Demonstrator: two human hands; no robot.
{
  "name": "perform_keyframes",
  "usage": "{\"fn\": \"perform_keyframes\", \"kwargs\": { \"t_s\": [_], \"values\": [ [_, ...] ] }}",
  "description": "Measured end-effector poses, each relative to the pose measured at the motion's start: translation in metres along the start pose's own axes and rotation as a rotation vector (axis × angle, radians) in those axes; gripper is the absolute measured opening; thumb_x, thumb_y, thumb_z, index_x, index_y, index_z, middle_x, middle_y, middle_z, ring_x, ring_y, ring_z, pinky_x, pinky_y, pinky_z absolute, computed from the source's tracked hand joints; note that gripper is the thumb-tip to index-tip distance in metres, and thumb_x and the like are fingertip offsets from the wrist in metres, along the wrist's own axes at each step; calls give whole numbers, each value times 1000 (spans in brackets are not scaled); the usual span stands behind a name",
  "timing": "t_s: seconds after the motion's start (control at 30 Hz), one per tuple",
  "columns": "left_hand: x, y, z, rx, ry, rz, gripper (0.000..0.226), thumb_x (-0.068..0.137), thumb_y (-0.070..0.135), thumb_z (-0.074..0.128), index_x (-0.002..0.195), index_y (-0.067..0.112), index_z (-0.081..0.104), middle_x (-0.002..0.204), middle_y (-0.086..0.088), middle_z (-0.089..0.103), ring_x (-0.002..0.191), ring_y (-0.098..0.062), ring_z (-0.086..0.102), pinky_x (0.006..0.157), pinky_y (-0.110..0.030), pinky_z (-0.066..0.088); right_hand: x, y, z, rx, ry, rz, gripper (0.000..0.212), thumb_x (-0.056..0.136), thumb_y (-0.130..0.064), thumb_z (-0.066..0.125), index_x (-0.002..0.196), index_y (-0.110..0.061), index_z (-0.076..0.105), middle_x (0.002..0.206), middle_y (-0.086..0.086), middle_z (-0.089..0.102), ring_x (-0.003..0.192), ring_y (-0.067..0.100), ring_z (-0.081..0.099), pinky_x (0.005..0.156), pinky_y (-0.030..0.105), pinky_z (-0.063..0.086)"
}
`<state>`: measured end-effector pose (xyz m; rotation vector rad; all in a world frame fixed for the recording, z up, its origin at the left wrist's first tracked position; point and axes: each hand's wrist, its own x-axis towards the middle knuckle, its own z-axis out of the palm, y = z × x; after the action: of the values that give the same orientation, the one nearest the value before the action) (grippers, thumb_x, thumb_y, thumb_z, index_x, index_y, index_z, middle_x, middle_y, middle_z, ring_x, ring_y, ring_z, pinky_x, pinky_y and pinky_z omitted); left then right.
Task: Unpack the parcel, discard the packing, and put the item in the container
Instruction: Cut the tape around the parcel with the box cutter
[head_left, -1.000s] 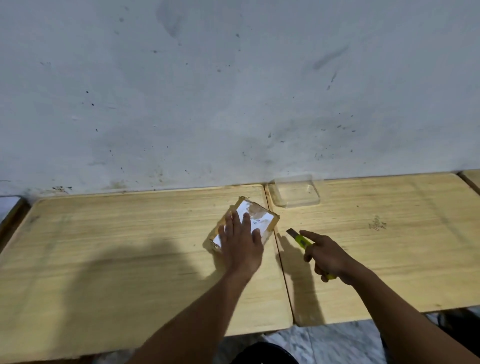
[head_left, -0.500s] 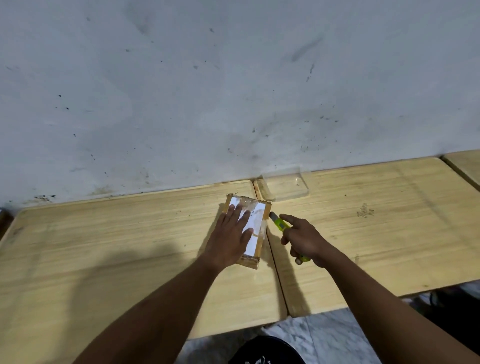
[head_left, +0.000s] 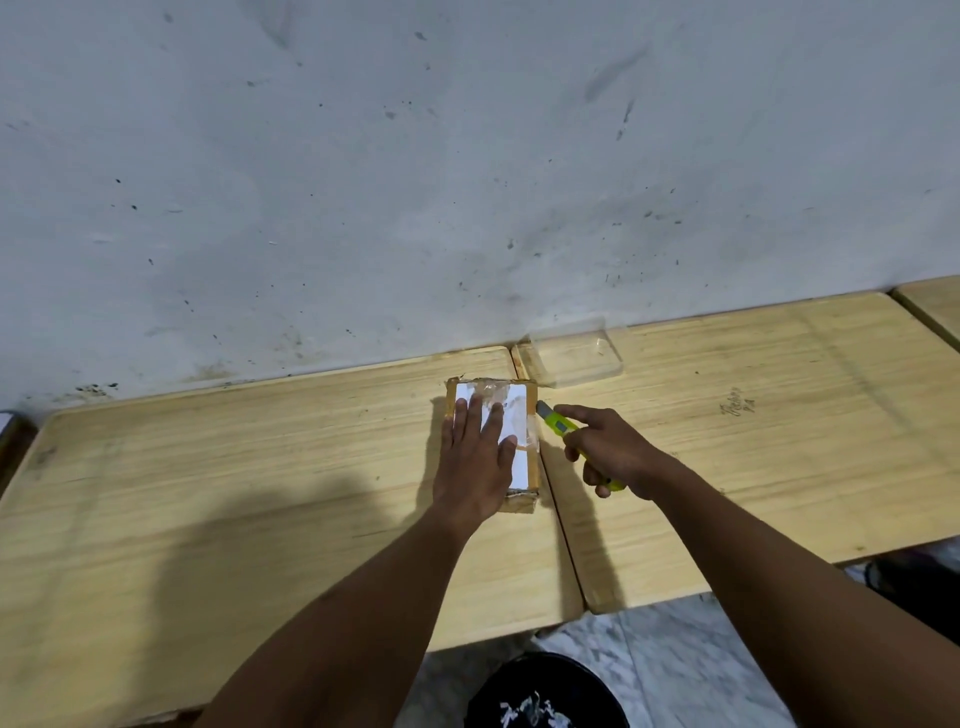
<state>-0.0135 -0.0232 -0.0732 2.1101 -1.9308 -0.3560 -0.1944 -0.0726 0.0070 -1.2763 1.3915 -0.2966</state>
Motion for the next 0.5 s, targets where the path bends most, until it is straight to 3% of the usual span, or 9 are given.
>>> {"fn": "perform_keyframes", "kwargs": {
  "t_s": [0.5],
  "values": [
    [0,5,4,57,22,-33,53,106,40,19,156,23,13,165,-4,1,151,-24,-9,122,-41,-1,-13,-15,-1,-153,-30,-3,57,95,-7,42,149,-24,41,79,9,50,39,17,41,39,24,37]
  ]
}}
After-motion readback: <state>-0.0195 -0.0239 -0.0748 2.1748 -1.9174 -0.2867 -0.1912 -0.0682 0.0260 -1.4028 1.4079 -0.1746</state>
